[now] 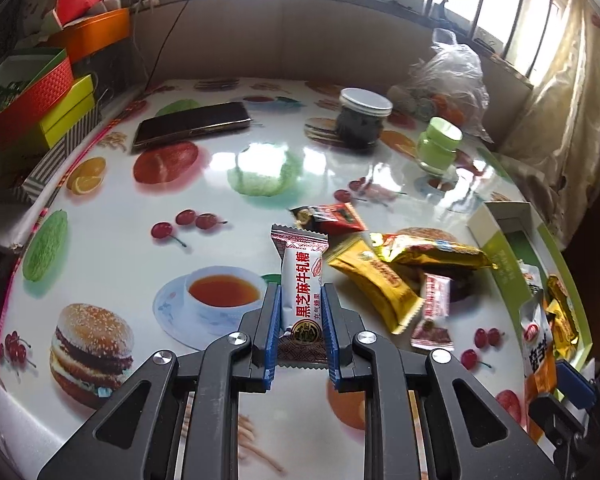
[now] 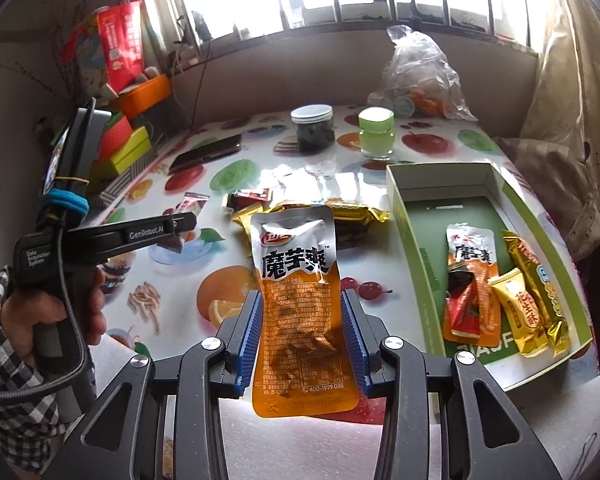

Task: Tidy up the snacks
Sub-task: 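Carry the nougat bar and orange pouch over the green box with both tools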

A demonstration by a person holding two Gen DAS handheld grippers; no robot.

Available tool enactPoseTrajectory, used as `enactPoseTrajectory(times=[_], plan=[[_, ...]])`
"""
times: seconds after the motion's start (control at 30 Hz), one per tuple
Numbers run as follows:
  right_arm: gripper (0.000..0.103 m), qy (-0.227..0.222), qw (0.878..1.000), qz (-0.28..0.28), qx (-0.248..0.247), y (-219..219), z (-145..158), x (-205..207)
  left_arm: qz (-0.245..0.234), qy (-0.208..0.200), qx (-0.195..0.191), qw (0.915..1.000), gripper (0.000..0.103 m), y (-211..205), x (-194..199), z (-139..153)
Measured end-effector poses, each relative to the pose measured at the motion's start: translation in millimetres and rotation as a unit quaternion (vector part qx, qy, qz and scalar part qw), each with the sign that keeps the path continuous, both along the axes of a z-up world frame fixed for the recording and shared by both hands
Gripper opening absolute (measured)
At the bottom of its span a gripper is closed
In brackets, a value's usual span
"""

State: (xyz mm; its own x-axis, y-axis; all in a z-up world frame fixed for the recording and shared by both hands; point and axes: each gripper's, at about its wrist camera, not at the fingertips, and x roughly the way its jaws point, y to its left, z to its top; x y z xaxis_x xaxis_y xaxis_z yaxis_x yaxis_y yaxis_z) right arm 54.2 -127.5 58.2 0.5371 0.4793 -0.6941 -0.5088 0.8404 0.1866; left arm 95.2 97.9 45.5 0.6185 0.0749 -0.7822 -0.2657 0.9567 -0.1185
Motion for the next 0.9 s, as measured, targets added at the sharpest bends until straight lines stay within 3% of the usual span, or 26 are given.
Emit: enactPoseTrajectory(times=[0.9], plan=[[0.038,-0.020,0.996,-0.088,0.015,-69,16,10,-0.106,-0.031,-0.006,0.9939,0.021,-88,10,31]])
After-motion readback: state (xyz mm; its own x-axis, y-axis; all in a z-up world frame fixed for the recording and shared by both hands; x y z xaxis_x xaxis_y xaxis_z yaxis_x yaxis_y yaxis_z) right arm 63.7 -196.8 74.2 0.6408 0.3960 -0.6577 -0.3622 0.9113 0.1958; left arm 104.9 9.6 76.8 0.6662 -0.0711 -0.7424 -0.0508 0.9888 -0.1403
